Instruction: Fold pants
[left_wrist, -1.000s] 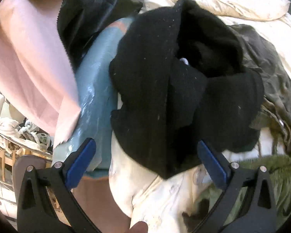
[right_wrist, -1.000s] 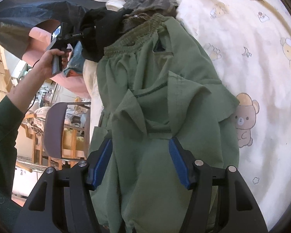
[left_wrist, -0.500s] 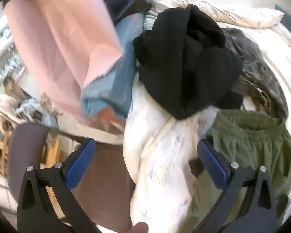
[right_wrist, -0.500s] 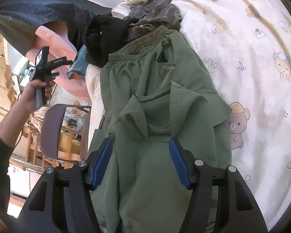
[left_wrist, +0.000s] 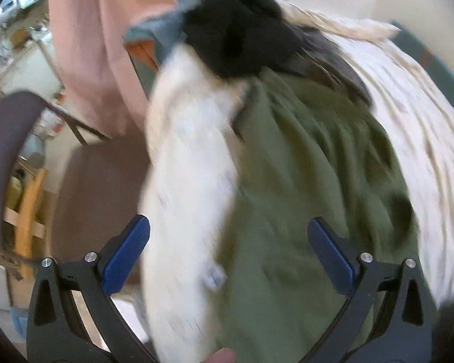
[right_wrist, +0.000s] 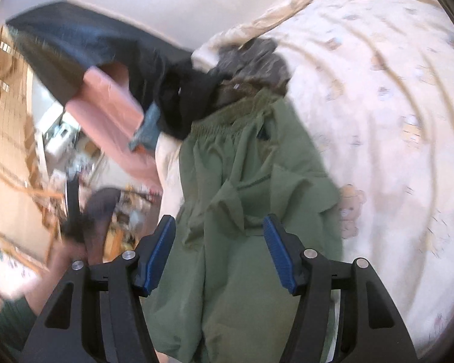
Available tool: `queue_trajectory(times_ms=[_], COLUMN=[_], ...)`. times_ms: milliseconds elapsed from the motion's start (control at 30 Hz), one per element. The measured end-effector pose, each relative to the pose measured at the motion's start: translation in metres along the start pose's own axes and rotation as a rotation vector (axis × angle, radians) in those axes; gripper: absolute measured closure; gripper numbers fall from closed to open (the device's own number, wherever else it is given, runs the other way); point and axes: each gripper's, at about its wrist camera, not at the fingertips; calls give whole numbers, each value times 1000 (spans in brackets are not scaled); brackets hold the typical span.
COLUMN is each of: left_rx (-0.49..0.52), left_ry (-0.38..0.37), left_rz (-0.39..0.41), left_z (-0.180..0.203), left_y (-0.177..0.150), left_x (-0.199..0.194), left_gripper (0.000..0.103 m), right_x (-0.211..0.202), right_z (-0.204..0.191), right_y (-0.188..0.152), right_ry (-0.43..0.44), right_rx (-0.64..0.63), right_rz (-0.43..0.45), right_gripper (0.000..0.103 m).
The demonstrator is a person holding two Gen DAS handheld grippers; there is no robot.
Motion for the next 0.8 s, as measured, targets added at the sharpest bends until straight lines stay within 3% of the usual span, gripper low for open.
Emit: queue_trajectory(times_ms=[133, 267, 433, 567, 667, 800], left_rx=[-19, -52, -29, 24, 44, 95], left_ry=[-100, -132, -110, -101, -99, -72], left_rz=[8, -10, -27, -141, -223, -262], left_z=[14, 18, 23, 31, 37, 43], left_y=[-63, -82, -88, -108, -127, -139], left_x=[-22, -19, -8, 11, 22, 31], left_gripper=[0, 0, 0, 0, 0, 0], right_x=[-13, -8, 7, 18, 5, -20], right_z=[1, 3, 21, 20, 15, 5], right_y=[-6, -23, -59, -82, -78, -76], right_ry=[-128, -312, -373, -426, -409, -417], right_rx=[18, -24, 75, 33, 8, -10], right_rz=[-74, -215, -372, -454, -457, -452], right_gripper=[39, 39, 39, 38, 22, 12])
Point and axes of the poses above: each gripper's, at about its wrist camera, not at the fingertips, and x roughly the way its jaws point, z to its right, y to its top, and after that the axes turned 13 degrees about z, right-handed
